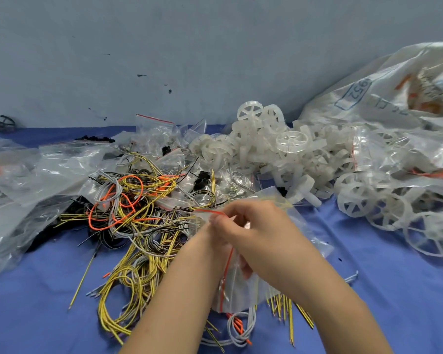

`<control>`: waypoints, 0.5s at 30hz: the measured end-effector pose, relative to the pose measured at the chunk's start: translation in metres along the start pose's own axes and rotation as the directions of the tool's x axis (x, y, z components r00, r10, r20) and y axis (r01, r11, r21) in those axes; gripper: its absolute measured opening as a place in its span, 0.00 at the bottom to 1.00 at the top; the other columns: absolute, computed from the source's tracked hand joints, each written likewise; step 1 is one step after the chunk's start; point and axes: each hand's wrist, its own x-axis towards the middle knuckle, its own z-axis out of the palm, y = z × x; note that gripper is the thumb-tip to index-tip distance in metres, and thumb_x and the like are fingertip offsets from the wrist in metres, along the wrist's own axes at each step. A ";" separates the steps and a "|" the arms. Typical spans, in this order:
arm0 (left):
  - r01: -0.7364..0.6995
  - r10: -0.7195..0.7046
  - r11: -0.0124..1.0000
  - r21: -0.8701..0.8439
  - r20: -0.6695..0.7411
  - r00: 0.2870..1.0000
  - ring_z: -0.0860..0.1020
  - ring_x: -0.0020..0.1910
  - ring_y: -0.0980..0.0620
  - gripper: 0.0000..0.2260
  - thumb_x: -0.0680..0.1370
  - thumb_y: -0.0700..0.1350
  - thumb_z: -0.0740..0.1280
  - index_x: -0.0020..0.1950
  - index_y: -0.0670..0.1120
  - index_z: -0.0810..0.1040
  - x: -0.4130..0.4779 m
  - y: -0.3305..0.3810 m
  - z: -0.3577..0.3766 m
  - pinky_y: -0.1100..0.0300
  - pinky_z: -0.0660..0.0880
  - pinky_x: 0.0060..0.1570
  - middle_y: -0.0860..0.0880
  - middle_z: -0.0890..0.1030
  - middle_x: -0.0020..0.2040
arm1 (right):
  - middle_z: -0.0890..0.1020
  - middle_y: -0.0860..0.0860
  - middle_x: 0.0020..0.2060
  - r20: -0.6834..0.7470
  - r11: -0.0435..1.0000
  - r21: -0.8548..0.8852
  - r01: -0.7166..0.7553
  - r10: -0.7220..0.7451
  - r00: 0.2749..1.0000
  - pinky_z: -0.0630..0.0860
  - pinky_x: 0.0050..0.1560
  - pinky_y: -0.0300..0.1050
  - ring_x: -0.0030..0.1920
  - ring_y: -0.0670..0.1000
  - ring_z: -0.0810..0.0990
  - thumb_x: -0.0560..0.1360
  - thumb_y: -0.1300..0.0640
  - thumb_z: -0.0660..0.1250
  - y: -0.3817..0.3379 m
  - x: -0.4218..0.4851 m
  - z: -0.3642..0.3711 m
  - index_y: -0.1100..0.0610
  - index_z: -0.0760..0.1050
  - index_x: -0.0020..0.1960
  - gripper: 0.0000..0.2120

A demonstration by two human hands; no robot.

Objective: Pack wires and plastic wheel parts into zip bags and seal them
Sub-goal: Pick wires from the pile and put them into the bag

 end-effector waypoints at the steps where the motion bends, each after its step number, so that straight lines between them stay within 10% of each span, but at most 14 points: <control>1: -0.017 0.017 1.000 -0.016 0.001 1.000 0.70 0.15 0.61 0.18 0.85 0.38 0.47 0.35 0.44 0.63 0.001 0.001 -0.001 0.70 0.67 0.18 0.53 0.70 0.15 | 0.76 0.45 0.26 -0.018 1.000 0.002 -0.010 0.010 1.000 0.73 0.28 0.39 0.21 0.44 0.75 0.79 0.50 0.65 0.003 0.002 -0.002 0.51 0.81 0.44 0.09; 4: -0.071 0.071 0.995 -0.076 -0.008 0.997 0.73 0.16 0.61 0.18 0.83 0.36 0.51 0.36 0.43 0.70 -0.013 0.006 0.002 0.70 0.68 0.18 0.54 0.73 0.16 | 0.76 0.44 0.24 -0.075 0.999 -0.020 -0.029 0.027 0.997 0.75 0.30 0.41 0.22 0.44 0.76 0.78 0.51 0.64 0.009 0.007 -0.004 0.49 0.81 0.44 0.08; 12: 0.246 -0.108 0.917 -0.313 0.398 0.911 0.71 0.54 0.42 0.16 0.79 0.44 0.55 0.61 0.37 0.75 -0.051 0.020 -0.033 0.54 0.68 0.57 0.38 0.72 0.55 | 0.75 0.44 0.29 -0.231 0.997 -0.081 -0.011 -0.008 0.973 0.72 0.34 0.44 0.29 0.43 0.75 0.78 0.48 0.64 0.011 0.019 0.013 0.48 0.80 0.45 0.08; 15: 0.009 0.049 0.974 -0.226 0.251 0.967 0.74 0.56 0.49 0.15 0.79 0.43 0.60 0.60 0.35 0.75 -0.056 0.027 -0.059 0.59 0.72 0.59 0.42 0.76 0.56 | 0.78 0.43 0.32 -0.263 0.996 -0.089 0.009 -0.032 0.964 0.70 0.33 0.38 0.32 0.41 0.76 0.78 0.47 0.64 0.009 0.021 0.018 0.47 0.80 0.47 0.08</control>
